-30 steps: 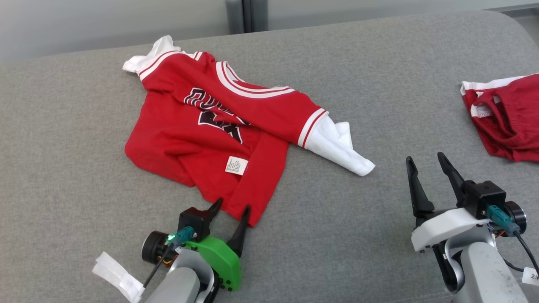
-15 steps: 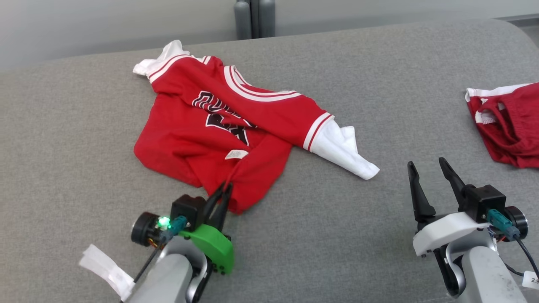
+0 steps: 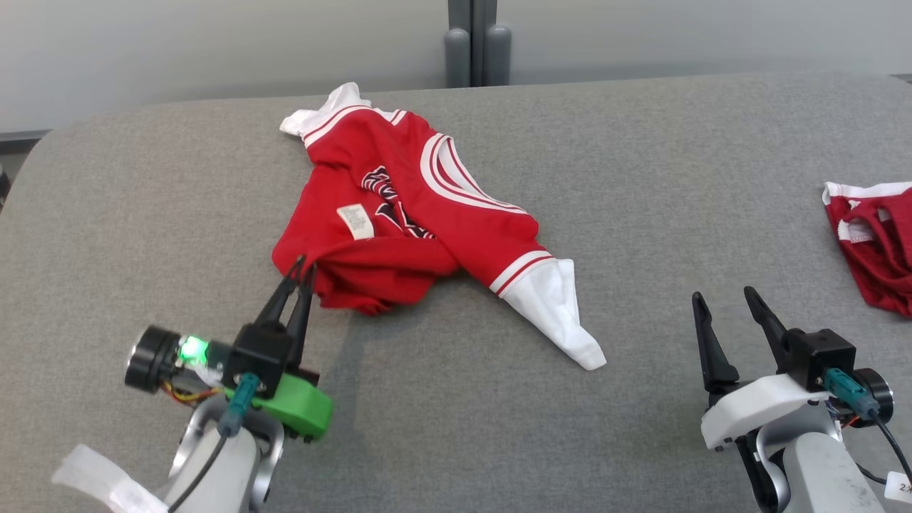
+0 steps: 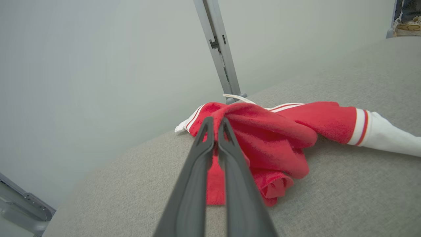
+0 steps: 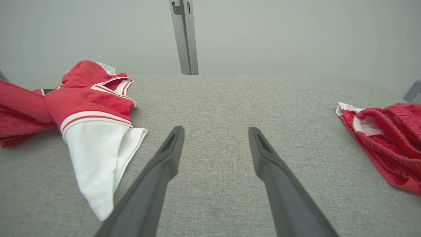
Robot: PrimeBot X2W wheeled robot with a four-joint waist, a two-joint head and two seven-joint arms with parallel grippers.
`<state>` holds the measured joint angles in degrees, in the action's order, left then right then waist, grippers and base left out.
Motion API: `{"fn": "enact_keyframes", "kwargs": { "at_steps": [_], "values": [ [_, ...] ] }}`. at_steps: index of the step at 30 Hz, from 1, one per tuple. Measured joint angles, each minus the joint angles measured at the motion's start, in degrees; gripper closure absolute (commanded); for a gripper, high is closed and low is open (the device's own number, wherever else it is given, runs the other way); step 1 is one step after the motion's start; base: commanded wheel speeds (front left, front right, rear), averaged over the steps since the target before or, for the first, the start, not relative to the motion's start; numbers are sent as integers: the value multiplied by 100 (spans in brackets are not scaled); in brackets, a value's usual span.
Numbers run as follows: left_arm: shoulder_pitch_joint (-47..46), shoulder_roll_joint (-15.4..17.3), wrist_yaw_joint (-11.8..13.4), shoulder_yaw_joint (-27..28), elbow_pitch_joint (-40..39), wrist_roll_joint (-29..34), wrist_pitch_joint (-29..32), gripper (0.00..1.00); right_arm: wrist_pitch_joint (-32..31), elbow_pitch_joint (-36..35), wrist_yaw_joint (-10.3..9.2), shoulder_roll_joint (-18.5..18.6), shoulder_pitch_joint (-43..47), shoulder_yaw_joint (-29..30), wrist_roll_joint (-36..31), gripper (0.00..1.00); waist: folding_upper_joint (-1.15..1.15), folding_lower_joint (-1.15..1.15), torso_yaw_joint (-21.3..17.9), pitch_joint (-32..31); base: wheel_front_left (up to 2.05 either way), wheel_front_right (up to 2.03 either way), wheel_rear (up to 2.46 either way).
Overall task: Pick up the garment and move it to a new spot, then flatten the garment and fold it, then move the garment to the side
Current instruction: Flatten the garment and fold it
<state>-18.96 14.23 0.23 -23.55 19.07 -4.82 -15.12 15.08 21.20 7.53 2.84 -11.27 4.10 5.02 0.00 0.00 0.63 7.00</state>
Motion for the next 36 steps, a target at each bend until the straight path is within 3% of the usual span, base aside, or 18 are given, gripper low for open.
{"fn": "enact_keyframes", "kwargs": {
  "at_steps": [8,9,10,12,13,15,16,18,26,36],
  "values": [
    [988,-190,136,92,610,-58,1,100,-1,88,0,1,-1,-122,8,0,0,0,124,-9,0,0,0],
    [1089,-266,136,131,633,-115,0,93,0,99,0,0,-2,-149,8,0,0,0,130,-5,0,0,0],
    [1163,-347,138,169,659,-145,0,67,0,112,0,0,-2,-174,8,0,0,0,138,-2,0,0,0],
    [1289,-482,138,226,622,-172,0,64,0,127,0,0,-4,-213,7,0,0,0,162,-2,0,0,0],
    [1341,-541,140,244,590,-159,0,69,0,134,0,1,-8,-245,4,0,0,0,179,-4,0,0,0],
    [1402,-630,129,258,519,-124,0,71,-1,146,0,0,-20,-296,-2,0,0,0,219,-3,0,0,0],
    [1405,-655,82,230,481,-63,0,64,0,157,0,0,-29,-339,-2,0,0,0,245,-3,0,0,0],
    [1422,-708,-26,149,436,7,0,0,0,185,0,1,-42,-416,-3,0,0,0,291,-4,0,0,0],
    [1418,-922,-80,389,-291,60,0,0,0,408,0,-1,-349,-868,-3,0,0,0,473,48,0,0,0],
    [1360,-1048,-183,499,-427,135,0,0,-1,1407,0,-4,-740,-1423,88,0,0,0,741,161,0,0,0]
  ]
}}
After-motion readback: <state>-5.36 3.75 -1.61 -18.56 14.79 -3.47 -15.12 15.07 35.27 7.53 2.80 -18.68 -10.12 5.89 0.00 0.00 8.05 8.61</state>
